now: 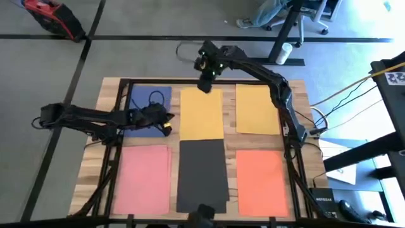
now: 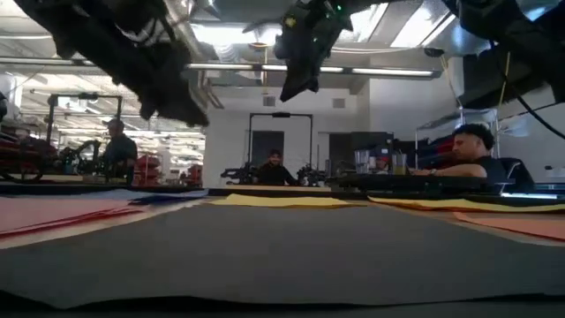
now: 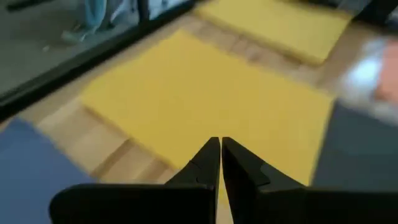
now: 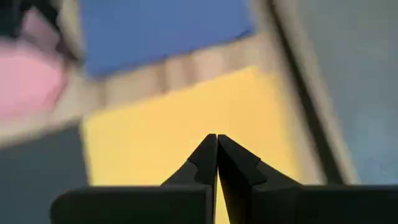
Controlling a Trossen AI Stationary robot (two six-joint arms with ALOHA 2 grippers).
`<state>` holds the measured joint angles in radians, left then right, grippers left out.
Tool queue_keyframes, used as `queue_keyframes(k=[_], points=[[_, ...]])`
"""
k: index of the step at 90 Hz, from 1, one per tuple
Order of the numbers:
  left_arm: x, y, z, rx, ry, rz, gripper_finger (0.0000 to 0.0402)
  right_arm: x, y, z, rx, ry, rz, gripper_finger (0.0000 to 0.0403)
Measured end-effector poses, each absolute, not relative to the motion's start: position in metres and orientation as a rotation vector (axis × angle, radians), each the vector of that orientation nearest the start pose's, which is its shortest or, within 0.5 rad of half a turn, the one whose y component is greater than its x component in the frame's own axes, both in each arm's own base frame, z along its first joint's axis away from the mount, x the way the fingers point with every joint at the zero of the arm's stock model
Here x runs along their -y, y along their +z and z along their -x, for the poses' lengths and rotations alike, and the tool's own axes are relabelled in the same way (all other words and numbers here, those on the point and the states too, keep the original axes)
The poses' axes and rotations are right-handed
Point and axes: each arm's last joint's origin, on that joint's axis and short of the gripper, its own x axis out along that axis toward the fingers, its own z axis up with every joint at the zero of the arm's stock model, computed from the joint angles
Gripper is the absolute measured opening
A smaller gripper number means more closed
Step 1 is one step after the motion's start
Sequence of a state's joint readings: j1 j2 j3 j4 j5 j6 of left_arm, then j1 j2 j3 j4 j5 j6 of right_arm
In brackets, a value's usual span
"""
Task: Organize paper
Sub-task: Stack the yellow paper on top of the other yellow paper
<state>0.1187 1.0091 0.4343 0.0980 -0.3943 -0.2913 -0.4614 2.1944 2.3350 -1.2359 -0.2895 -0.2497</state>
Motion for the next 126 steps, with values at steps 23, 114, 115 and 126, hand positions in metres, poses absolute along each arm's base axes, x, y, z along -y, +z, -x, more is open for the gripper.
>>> queue_keyframes(k=[23, 114, 115, 126], points=[[-0.027, 0.205, -0.181, -0.174, 0.443, 0.246, 0.0001, 0.138, 0.328, -0.414, -0.998, 0.093, -0.013, 0.0], [-0.036, 0.204, -0.171, -0.077, 0.407, 0.169, 0.0002, 0.049, 0.233, -0.243, -0.863, -0.187, -0.271, 0.003], [-0.036, 0.204, -0.171, -0.076, 0.409, 0.169, 0.0002, 0.048, 0.232, -0.243, -0.871, -0.182, -0.269, 0.0034], [-0.041, 0.204, -0.17, -0.079, 0.436, 0.157, 0.0002, 0.038, 0.227, -0.25, -0.887, -0.152, -0.24, 0.0078]])
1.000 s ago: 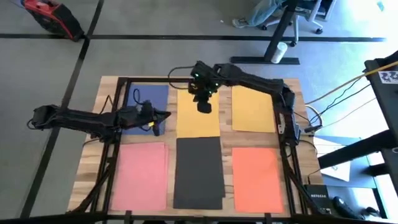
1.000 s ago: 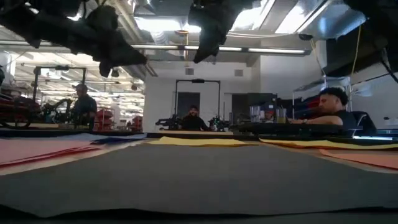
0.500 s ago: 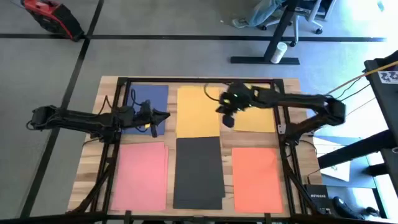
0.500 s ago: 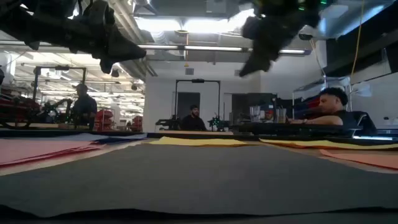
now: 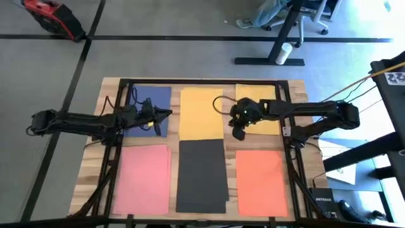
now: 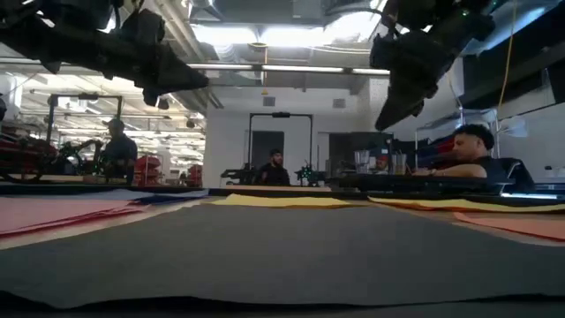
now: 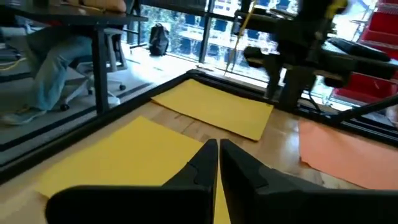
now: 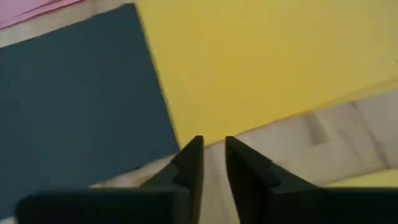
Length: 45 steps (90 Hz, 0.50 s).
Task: Organize paper
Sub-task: Stack the yellow paper on top of the other yellow paper
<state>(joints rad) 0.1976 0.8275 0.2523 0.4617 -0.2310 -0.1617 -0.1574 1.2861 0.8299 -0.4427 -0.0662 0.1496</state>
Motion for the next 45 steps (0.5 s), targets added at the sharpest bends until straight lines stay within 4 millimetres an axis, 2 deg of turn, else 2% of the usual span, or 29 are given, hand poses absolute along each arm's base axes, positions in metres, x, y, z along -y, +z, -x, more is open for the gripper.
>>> queue_keyframes(k=[9, 22, 34, 45], points=[[-0.046, 0.204, -0.169, -0.085, 0.465, 0.123, 0.0002, 0.036, 0.223, -0.261, -0.842, -0.197, -0.204, 0.0104], [-0.052, 0.204, -0.167, -0.09, 0.499, 0.122, 0.0002, 0.036, 0.214, -0.268, -0.851, -0.202, -0.267, 0.0108], [-0.054, 0.203, -0.166, -0.092, 0.513, 0.13, 0.0002, 0.033, 0.205, -0.261, -0.973, -0.186, -0.311, 0.0104], [-0.054, 0.203, -0.166, -0.088, 0.516, 0.149, 0.0002, 0.022, 0.199, -0.251, -1.114, -0.189, -0.275, 0.0104]])
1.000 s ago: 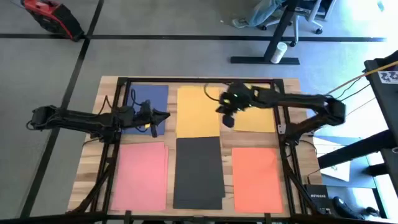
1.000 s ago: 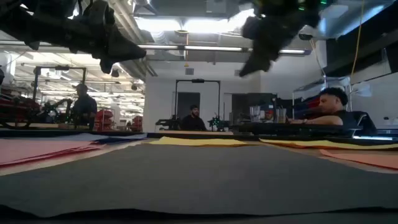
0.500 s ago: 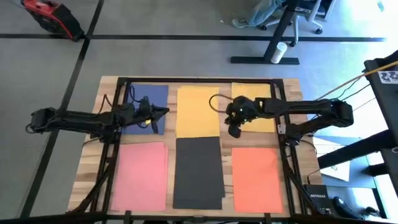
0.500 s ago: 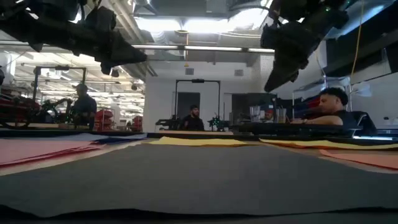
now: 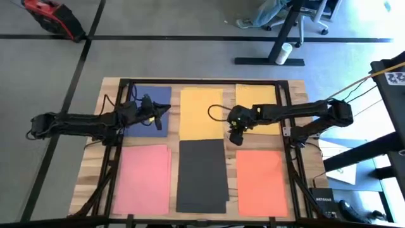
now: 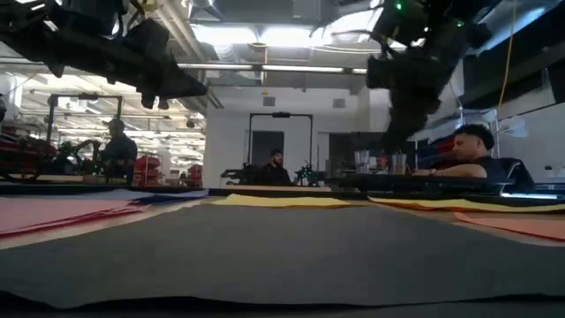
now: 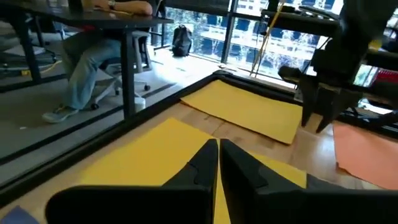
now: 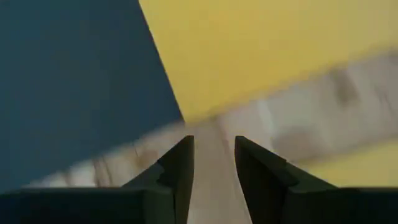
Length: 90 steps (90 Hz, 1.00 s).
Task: Organize paper
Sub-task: Stack the yellow paper on top of the other yellow paper
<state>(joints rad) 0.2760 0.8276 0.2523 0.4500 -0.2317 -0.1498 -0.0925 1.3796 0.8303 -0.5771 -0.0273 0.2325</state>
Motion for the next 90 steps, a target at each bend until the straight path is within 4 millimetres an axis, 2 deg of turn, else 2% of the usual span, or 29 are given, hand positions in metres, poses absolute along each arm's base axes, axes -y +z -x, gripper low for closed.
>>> queue_keyframes(k=[15, 31, 56, 90], points=[[-0.054, 0.203, -0.166, -0.088, 0.515, 0.148, 0.0002, 0.008, 0.196, -0.244, -1.187, -0.236, -0.161, 0.0109], [-0.054, 0.203, -0.166, -0.087, 0.516, 0.153, 0.0001, 0.008, 0.193, -0.243, -1.194, -0.304, -0.122, 0.0127], [-0.054, 0.203, -0.166, -0.086, 0.516, 0.156, 0.0001, 0.009, 0.158, -0.246, -1.296, -0.342, -0.095, 0.0167], [-0.054, 0.202, -0.166, -0.094, 0.516, 0.153, 0.0001, 0.012, 0.139, -0.256, -1.31, -0.405, -0.004, 0.017]])
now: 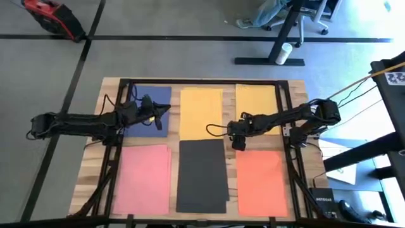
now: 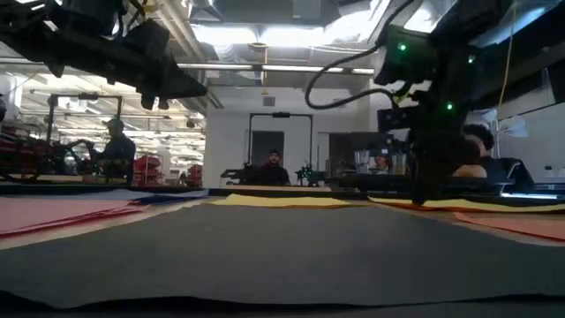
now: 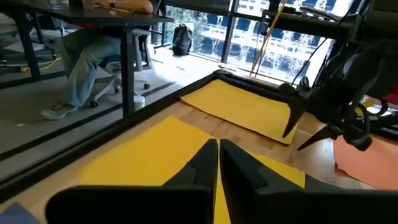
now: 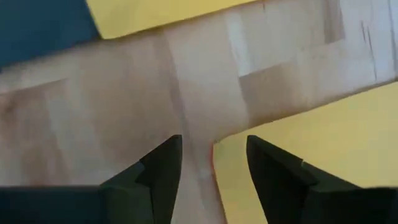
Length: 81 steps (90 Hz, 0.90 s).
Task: Organize paper
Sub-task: Stack the yellow paper on top of the other yellow paper
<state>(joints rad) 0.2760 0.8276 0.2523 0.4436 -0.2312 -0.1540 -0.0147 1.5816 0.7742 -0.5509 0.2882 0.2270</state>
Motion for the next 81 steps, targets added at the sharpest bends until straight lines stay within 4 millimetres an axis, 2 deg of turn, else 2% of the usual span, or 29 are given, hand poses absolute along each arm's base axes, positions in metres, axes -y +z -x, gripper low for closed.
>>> queue_keyframes(k=[10, 18, 34, 39, 81], points=[[-0.054, 0.201, -0.166, -0.103, 0.516, 0.154, 0.0001, 0.019, 0.133, -0.256, -1.337, -0.435, -0.018, 0.0164], [-0.054, 0.201, -0.166, -0.109, 0.518, 0.153, 0.0001, 0.024, 0.131, -0.257, -1.343, -0.445, -0.037, 0.0138], [-0.054, 0.201, -0.166, -0.109, 0.519, 0.153, 0.0001, 0.027, 0.133, -0.258, -1.341, -0.454, -0.013, 0.0031], [-0.054, 0.201, -0.166, -0.109, 0.518, 0.15, 0.0001, 0.026, 0.135, -0.259, -1.339, -0.45, 0.003, 0.0011], [-0.054, 0.201, -0.166, -0.11, 0.519, 0.15, 0.0001, 0.023, 0.167, -0.284, -1.255, -0.357, -0.063, 0.0001]])
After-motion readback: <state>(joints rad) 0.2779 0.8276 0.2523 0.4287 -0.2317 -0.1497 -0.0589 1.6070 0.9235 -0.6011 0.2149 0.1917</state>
